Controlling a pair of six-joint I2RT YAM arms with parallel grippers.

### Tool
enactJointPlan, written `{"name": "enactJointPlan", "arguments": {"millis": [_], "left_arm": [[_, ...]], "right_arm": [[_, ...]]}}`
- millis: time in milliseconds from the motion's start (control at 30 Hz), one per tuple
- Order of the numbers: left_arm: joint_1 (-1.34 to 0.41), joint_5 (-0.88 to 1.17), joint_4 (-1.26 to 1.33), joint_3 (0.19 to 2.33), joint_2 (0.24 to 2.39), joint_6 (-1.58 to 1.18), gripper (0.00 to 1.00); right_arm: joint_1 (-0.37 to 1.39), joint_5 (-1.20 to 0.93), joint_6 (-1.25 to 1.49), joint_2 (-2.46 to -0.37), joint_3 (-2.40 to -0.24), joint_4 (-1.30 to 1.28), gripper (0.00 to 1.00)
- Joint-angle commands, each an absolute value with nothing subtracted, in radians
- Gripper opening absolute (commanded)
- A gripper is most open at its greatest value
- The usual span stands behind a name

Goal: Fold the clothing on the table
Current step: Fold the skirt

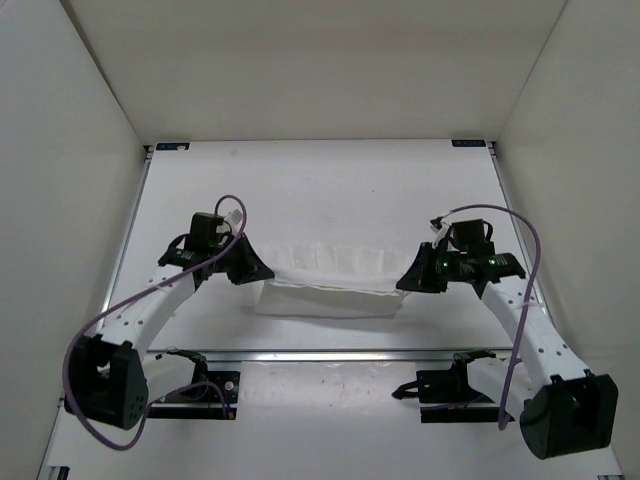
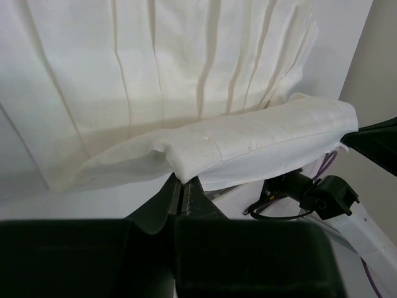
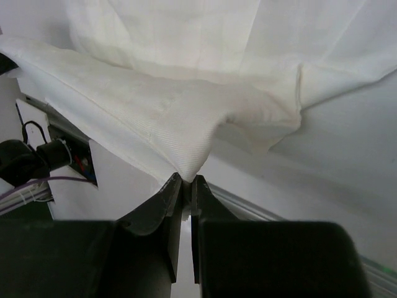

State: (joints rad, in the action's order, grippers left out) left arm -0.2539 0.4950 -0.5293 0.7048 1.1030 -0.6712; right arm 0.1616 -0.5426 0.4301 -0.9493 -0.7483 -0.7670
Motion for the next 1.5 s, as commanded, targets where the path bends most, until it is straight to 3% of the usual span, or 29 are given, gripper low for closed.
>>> {"name": "enactJointPlan", "arguments": {"millis": [0, 133, 200, 267, 367, 633, 900, 1100, 1467], "left_arm": [[-0.196, 0.417, -0.443, 0.843, 1.194, -0.606, 0.0], [-0.157, 0.436, -0.546, 1.224, 1.362, -0.552, 0.0], [-0.166, 0.395, -0.632, 1.383, 1.373, -0.529, 0.0], [-0.179, 0.342, -0.653, 1.46, 1.344, -0.529, 0.0], [-0.169, 0.376, -0.588, 1.326, 1.243, -0.56, 0.0], [-0.222, 0.41, -0.374, 0.804, 1.147, -0.635, 0.0], [-0.304, 0.37, -0.463, 0.47, 0.962, -0.667, 0.0], [-0.35, 0.319, -0.644, 0.491, 0.729, -0.716, 0.0], [-0.371, 0.359, -0.753, 0.554, 0.603, -0.761, 0.0]], "right_arm": [[0.114, -0.431, 0.358, -1.056, -0.855, -0.629, 0.0], [0.098, -0.419, 0.324, -1.285, -1.222, -0.666, 0.0], [0.161, -0.338, 0.328, -1.283, -1.433, -0.692, 0.0], [0.164, -0.301, 0.337, -1.264, -1.477, -0.68, 0.0], [0.123, -0.377, 0.337, -1.238, -1.392, -0.664, 0.0], [0.143, -0.423, 0.38, -1.161, -0.907, -0.518, 0.0], [0.202, -0.334, 0.446, -0.98, -0.654, -0.682, 0.0], [0.242, -0.308, 0.492, -0.822, -0.661, -0.873, 0.0], [0.229, -0.37, 0.485, -0.647, -0.715, -1.074, 0.01]]}}
